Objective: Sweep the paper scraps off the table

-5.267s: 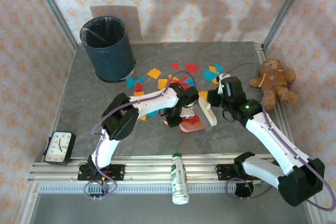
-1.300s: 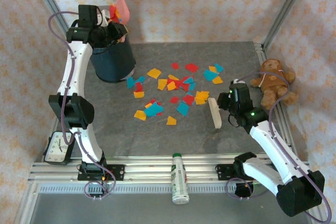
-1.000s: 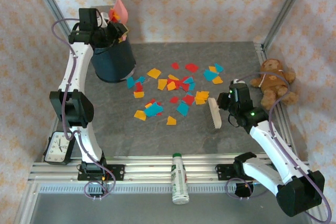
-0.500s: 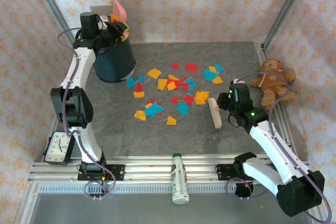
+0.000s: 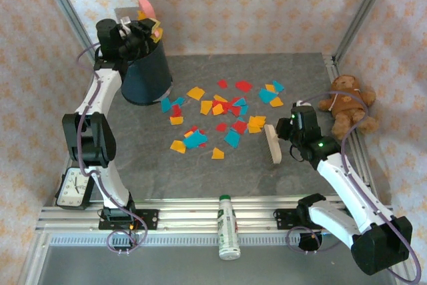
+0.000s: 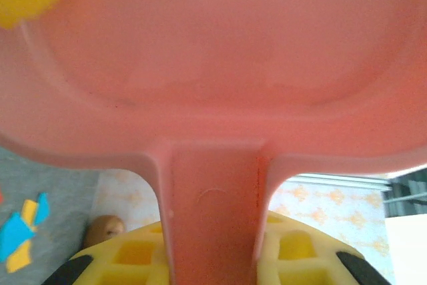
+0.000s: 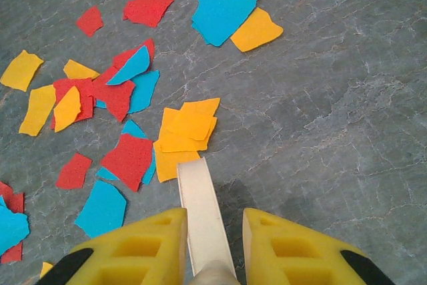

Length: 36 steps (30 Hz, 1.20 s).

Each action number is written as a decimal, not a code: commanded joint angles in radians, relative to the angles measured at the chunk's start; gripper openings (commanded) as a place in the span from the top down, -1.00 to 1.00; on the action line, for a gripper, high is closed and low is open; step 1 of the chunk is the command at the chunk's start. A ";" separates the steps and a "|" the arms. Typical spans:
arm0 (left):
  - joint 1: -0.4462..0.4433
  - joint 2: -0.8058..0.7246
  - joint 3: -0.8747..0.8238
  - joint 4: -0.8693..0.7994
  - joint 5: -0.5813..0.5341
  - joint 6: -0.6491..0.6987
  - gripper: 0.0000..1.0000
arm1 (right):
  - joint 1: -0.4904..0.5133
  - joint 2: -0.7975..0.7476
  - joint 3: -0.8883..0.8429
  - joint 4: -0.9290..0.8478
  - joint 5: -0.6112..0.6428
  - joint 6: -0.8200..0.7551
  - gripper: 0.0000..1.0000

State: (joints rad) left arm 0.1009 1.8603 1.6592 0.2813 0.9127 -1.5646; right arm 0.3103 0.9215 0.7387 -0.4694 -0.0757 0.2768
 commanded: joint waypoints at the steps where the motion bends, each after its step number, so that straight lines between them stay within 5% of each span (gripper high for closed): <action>1: 0.013 -0.055 -0.025 0.155 0.005 -0.090 1.00 | -0.005 0.004 0.014 0.005 -0.002 -0.007 1.00; 15: 0.016 -0.122 -0.118 0.264 -0.034 -0.192 1.00 | -0.005 -0.001 0.011 0.008 -0.004 -0.004 1.00; 21: 0.015 -0.166 -0.133 0.198 -0.015 -0.122 1.00 | -0.006 -0.012 0.006 0.013 0.002 0.006 1.00; 27: 0.011 -0.253 -0.158 -0.048 0.008 0.134 1.00 | -0.006 -0.024 -0.010 0.033 0.002 0.021 1.00; 36: -0.068 -0.349 -0.132 -0.609 -0.064 0.710 1.00 | -0.005 -0.030 -0.028 0.074 -0.024 0.052 1.00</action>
State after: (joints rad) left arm 0.0711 1.5417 1.5082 -0.0795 0.8780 -1.1351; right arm 0.3103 0.9154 0.7250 -0.4431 -0.0902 0.3038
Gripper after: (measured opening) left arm 0.240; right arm 0.246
